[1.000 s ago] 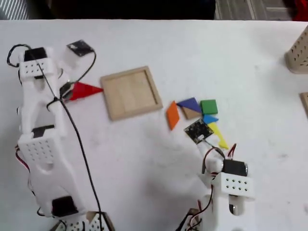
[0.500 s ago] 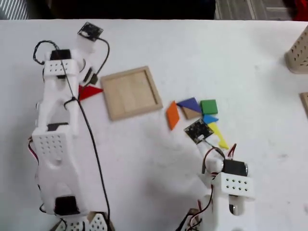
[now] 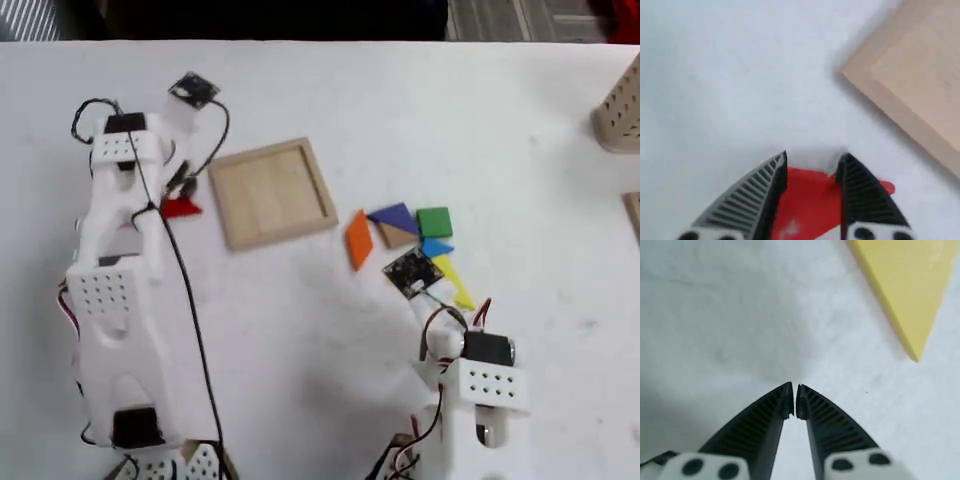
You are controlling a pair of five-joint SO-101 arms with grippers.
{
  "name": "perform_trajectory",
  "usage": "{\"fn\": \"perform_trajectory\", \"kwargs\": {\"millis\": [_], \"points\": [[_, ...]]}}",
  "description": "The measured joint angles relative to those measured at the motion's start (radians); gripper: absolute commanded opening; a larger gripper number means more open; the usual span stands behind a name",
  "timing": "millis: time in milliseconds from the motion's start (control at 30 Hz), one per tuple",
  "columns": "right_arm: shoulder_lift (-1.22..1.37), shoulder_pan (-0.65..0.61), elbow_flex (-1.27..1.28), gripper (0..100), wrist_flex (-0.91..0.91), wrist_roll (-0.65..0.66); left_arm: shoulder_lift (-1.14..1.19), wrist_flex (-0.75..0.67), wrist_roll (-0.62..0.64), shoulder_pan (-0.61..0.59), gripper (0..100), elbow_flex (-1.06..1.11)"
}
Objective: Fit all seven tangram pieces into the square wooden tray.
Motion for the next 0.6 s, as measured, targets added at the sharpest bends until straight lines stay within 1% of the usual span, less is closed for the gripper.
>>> {"fn": "perform_trajectory", "kwargs": {"millis": [133, 200, 400, 600], "points": [[0.000, 0.000, 0.000, 1.9, 0.000, 0.000, -0.014, 0.147, -0.107, -0.012, 5, 0.005], [0.000, 0.000, 0.000, 1.9, 0.000, 0.000, -0.014, 0.209, -0.135, -0.018, 3, 0.005], [0.000, 0.000, 0.000, 1.9, 0.000, 0.000, -0.014, 0.313, -0.152, -0.032, 2, 0.006], [0.000, 0.000, 0.000, 1.9, 0.000, 0.000, -0.034, 0.361, -0.152, -0.034, 2, 0.026]]}}
